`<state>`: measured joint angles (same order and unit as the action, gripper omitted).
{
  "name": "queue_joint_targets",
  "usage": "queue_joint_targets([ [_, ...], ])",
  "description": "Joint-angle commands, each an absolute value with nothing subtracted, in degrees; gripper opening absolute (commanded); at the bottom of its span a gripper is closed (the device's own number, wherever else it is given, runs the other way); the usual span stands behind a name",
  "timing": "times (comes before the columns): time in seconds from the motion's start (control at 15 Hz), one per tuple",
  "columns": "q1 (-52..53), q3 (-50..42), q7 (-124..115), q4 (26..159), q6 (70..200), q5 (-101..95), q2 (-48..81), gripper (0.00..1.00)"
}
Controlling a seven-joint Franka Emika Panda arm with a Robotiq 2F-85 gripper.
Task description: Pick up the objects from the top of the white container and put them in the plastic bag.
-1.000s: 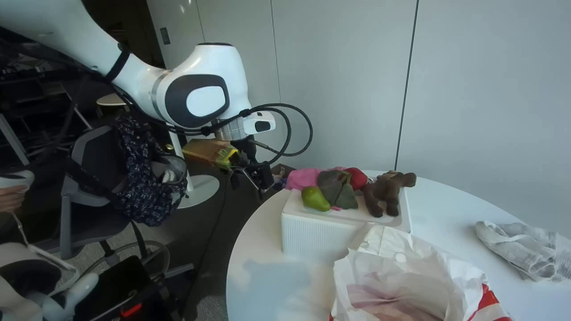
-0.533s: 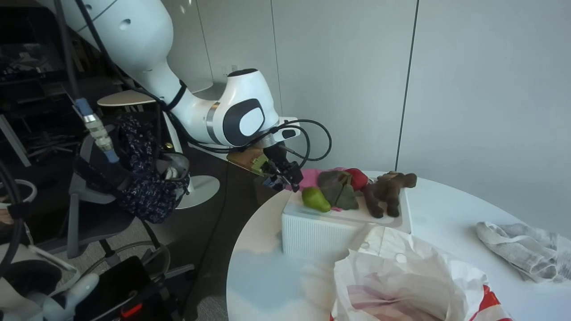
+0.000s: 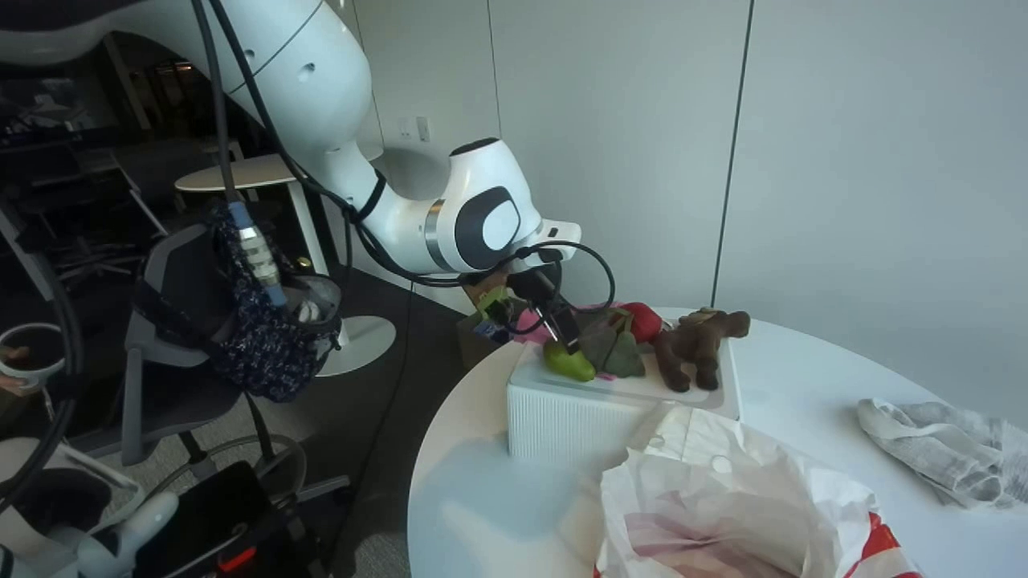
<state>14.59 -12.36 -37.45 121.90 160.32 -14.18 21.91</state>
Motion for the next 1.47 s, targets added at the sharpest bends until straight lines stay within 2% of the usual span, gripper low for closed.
queue_joint_targets([
  [0.0,19.54,-16.11,-48.05,119.34,155.73,-16.87,24.03,1.0],
  [0.73,21.51,-19.55,-53.63,119.45,162.95,-28.03,27.47,1.0],
  [0.8,21.3,-19.41,-53.59,119.62,163.38,-27.57,27.64,0.75],
  [0.87,20.91,-18.87,-52.86,120.0,163.42,-26.81,27.63,0.73],
  [1.07,20.14,-17.38,-51.05,120.93,162.91,-25.27,26.88,0.51],
  [1.4,20.43,-18.34,-50.18,122.25,163.78,-26.71,22.26,0.51],
])
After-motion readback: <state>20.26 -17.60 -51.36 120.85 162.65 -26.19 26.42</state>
